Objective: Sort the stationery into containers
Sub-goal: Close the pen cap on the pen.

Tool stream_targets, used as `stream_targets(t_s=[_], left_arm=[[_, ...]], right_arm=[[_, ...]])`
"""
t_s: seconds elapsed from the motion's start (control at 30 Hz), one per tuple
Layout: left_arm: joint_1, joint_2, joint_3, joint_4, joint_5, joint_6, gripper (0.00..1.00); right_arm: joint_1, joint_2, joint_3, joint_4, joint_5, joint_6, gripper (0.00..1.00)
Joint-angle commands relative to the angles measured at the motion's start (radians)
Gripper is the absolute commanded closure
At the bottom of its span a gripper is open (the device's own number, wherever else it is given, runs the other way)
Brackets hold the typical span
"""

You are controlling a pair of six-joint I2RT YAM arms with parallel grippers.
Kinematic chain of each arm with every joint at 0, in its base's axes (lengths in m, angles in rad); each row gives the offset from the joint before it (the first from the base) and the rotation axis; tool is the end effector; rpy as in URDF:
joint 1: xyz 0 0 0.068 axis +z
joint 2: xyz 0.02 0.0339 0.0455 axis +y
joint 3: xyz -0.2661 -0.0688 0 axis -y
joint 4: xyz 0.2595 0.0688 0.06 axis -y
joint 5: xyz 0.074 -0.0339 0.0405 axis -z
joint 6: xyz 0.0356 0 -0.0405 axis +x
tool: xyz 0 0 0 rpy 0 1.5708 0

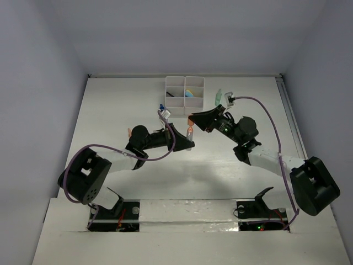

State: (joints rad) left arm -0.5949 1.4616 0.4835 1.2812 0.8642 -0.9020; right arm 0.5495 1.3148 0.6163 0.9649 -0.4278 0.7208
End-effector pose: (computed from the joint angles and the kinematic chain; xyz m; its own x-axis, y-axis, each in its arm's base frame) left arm 0.2154 -0.1785 0.2253 -0.6039 -0.2064 -0.7699 0.7923 -0.0501 -0.6080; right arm 0.2418 0.1654 0.2780 -0.3702 0.4774 -0.7969 -0.7616 0.3352 0.5547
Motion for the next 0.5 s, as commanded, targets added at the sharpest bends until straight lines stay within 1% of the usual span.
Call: stream_targets(t_s=[0.0, 0.17, 0.33, 0.47], left_arm=[[-0.002, -0.032, -0.002, 0.397, 0.006, 0.025, 1.0], [-0.002, -0.05, -0.008, 0.395, -0.002, 0.032, 1.0], [-0.002, -0.052, -0.003, 0.398, -0.007, 0.029, 1.0], [-0.002, -0.05, 0.001, 0.45, -0.01, -0.003, 1.0]], right_arm=[[-0.005, -0.023, -0.03, 0.106, -0.054, 0.034, 1.0], [-0.005, -0.017, -0.07, 0.207, -0.083, 0.088, 1.0], [-0.005, -0.058, -0.086, 0.207, -0.089, 0.089, 1.0], [-0.005, -0.06, -0.09, 0.224, -0.121, 0.107, 1.0]])
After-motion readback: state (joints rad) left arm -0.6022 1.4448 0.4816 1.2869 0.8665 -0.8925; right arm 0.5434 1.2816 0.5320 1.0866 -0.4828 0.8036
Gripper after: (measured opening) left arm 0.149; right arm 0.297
